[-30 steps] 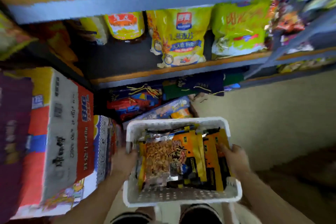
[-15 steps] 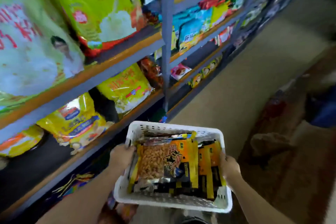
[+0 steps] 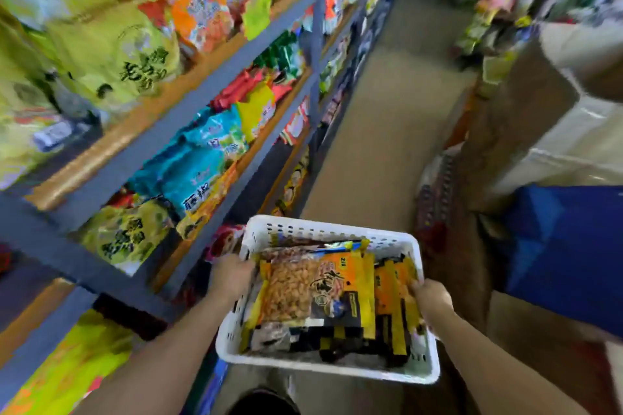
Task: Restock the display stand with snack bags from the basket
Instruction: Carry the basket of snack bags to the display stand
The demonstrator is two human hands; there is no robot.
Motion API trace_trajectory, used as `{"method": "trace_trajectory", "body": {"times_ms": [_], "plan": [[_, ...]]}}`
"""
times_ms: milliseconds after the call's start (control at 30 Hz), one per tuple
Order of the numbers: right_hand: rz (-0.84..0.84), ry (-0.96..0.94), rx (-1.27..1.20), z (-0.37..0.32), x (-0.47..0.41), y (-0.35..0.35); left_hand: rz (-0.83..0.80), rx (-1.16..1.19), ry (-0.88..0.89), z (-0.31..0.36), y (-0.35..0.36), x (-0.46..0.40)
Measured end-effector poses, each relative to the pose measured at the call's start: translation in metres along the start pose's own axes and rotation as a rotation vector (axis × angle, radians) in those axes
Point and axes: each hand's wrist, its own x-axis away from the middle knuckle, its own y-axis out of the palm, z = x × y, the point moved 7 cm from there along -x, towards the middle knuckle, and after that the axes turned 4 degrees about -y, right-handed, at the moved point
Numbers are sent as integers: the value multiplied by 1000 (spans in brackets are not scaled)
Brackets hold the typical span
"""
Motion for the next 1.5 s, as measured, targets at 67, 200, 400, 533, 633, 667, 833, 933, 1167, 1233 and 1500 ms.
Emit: {"method": "trace_trajectory", "body": {"times_ms": [67, 200, 400, 533, 633, 667, 833, 933, 1167, 1233, 1500], "plan": [[-9, 58, -74, -28, -28, -5, 2, -36, 23, 45, 5, -46], [55, 155, -219, -80, -99, -38, -28, -50, 101, 165, 18, -127], [140, 246, -181, -133, -239, -83, -143, -113, 221, 332, 86, -239], [138, 243, -179, -184, -346, -118, -191, -173, 159, 408, 137, -321], [115, 203, -144, -239, -423, -153, -164, -167, 104, 469, 157, -377], [130, 155, -95, -260, -448, -166, -149, -144, 90, 493, 160, -394], [163, -3, 57, -369, -579, -219, -109, -82, 102, 611, 187, -485], [182, 28, 43, -415, -669, -241, -112, -28, 94, 681, 220, -548], [247, 196, -107, -504, -849, -310, -232, -110, 194, 909, 291, -709], [287, 217, -150, -535, -901, -340, -247, -130, 225, 989, 311, -749], [379, 285, -323, -598, -1117, -431, -358, -288, 326, 1220, 446, -878]]}}
